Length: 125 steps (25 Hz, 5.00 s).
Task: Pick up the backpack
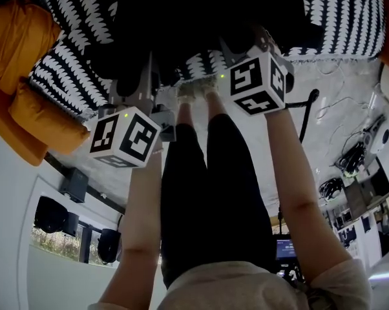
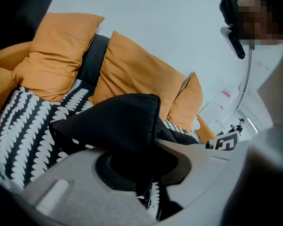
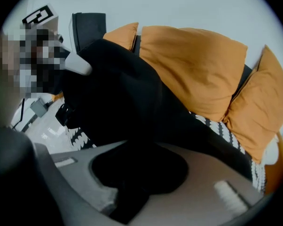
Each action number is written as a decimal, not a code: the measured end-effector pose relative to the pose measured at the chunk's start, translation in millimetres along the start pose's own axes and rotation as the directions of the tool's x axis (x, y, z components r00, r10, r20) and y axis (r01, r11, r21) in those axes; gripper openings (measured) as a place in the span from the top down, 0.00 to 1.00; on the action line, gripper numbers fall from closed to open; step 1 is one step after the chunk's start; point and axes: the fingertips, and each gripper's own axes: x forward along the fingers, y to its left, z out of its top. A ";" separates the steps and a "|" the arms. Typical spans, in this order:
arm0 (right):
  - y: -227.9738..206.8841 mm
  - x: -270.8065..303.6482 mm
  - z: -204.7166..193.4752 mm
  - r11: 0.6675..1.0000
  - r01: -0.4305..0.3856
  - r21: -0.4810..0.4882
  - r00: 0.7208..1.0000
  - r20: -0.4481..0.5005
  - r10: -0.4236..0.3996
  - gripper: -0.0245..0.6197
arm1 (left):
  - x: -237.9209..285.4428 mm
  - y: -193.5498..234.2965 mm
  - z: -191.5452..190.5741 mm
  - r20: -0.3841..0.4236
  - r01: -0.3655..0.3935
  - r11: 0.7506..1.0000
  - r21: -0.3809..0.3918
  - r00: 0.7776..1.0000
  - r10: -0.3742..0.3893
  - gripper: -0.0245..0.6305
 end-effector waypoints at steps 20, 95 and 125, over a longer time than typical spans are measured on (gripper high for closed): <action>-1.4 -88.8 34.8 0.930 -0.085 0.358 0.987 0.161 0.028 0.94 | -39.6 -37.2 23.7 0.047 0.060 0.994 -0.096 0.997 -0.055 0.85; 20.6 -599.3 269.3 0.951 0.111 0.288 0.632 0.718 -0.291 0.94 | -431.9 -288.5 305.1 0.478 0.298 0.881 0.367 0.752 -0.453 0.85; 0.7 -595.4 273.6 0.951 0.161 0.263 0.632 0.713 -0.304 0.94 | -414.8 -299.8 323.7 0.481 0.279 0.884 0.376 0.756 -0.444 0.85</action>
